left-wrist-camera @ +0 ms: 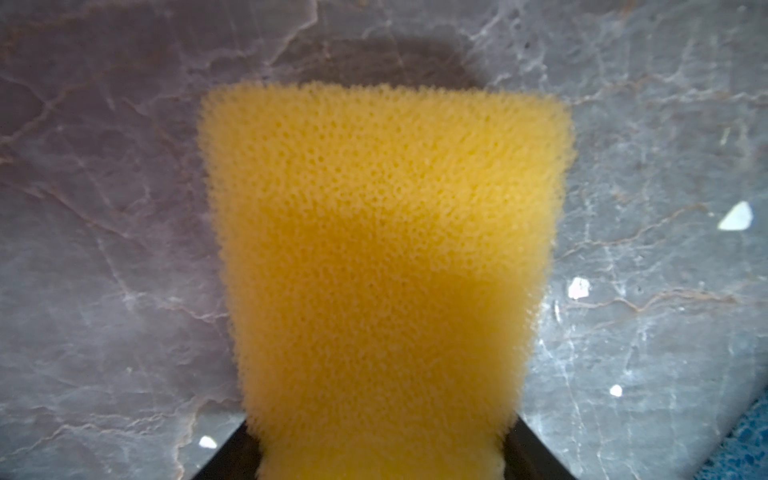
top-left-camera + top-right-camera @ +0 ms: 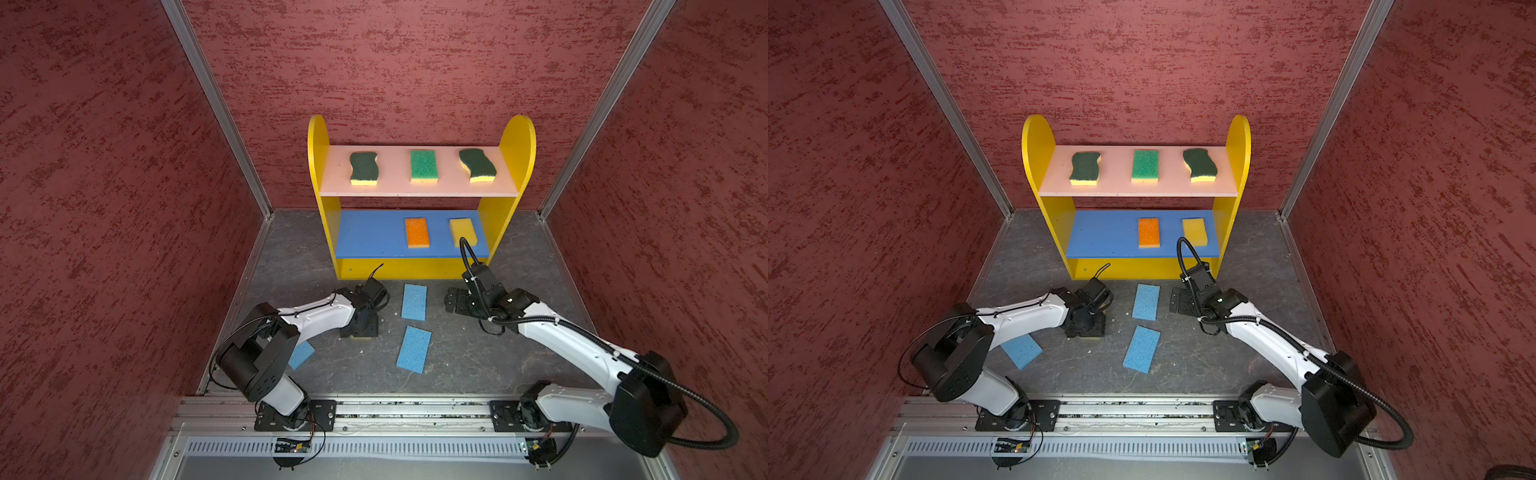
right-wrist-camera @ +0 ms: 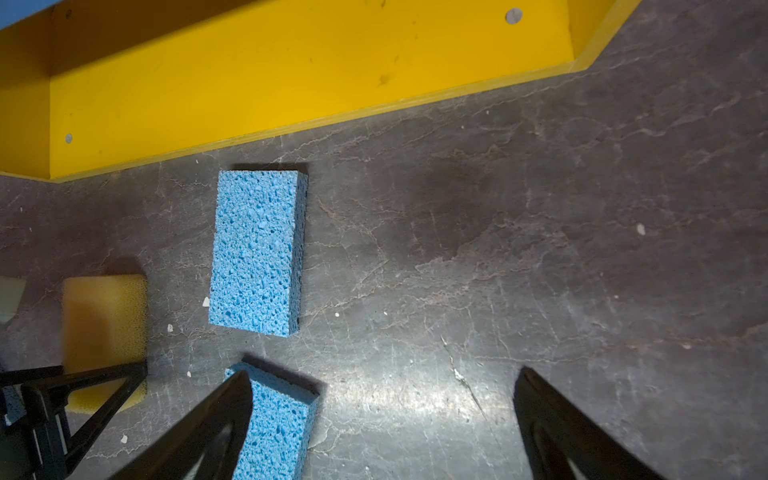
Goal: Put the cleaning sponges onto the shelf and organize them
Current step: 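Close the left gripper on the large yellow sponge and lift it, then carry the yellow sponge with the left gripper onto the blue shelf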
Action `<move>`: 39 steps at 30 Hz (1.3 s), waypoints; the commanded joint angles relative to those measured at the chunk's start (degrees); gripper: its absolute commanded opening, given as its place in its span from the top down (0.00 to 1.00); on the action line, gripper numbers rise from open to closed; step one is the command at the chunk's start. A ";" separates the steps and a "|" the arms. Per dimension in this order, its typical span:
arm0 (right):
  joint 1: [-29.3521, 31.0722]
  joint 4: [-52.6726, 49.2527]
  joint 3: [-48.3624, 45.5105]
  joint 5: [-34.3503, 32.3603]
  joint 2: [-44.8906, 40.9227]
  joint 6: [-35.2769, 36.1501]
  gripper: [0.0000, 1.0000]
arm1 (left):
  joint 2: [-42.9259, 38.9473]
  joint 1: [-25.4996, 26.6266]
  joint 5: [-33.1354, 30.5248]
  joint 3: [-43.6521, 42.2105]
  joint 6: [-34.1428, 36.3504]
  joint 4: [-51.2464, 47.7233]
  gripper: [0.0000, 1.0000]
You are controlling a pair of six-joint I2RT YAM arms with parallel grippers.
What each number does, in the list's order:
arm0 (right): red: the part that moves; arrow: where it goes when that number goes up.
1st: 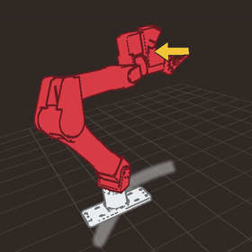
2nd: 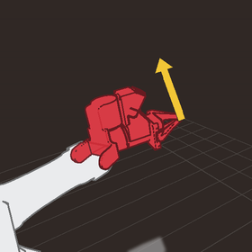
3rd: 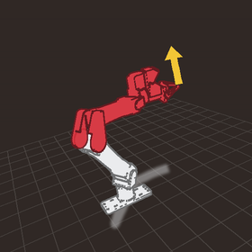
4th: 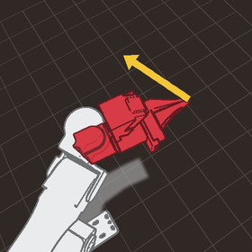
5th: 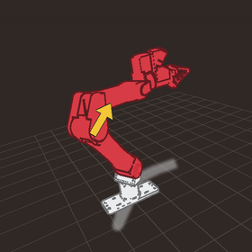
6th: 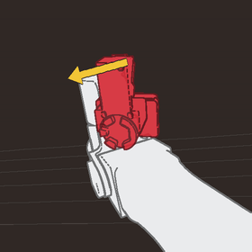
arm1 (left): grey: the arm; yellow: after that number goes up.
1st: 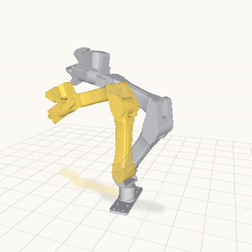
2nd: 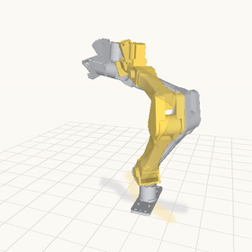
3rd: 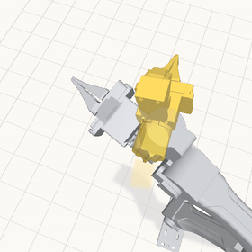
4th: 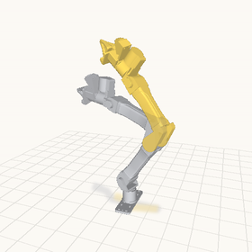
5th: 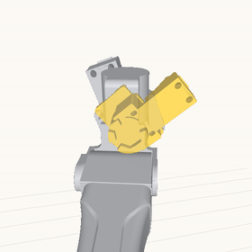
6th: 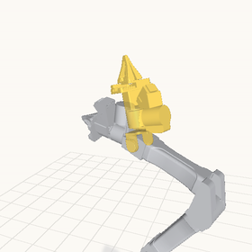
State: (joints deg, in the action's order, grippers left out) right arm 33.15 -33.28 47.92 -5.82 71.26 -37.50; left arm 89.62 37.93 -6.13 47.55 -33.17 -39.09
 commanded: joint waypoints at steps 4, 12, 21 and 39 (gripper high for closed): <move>-0.45 -0.69 -0.46 -1.20 -0.79 -0.26 0.01 | -2.09 0.26 -0.71 1.35 -0.44 -2.03 0.32; -0.44 -0.31 -1.49 -0.84 -2.23 -1.26 0.01 | -8.10 0.94 -2.90 3.23 -0.58 -6.01 0.32; -0.43 -1.94 -3.12 -0.12 -5.36 -2.57 0.01 | -15.71 0.88 -5.03 5.45 -0.05 -9.95 0.34; -0.71 -2.52 -13.35 0.94 -15.28 -15.19 0.02 | -18.58 0.58 -8.46 15.05 4.80 -14.01 0.34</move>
State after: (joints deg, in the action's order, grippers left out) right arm 33.01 -37.34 34.17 -5.50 55.44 -50.39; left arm 70.57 38.68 -12.95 60.60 -30.79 -53.12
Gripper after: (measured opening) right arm 0.985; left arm 0.659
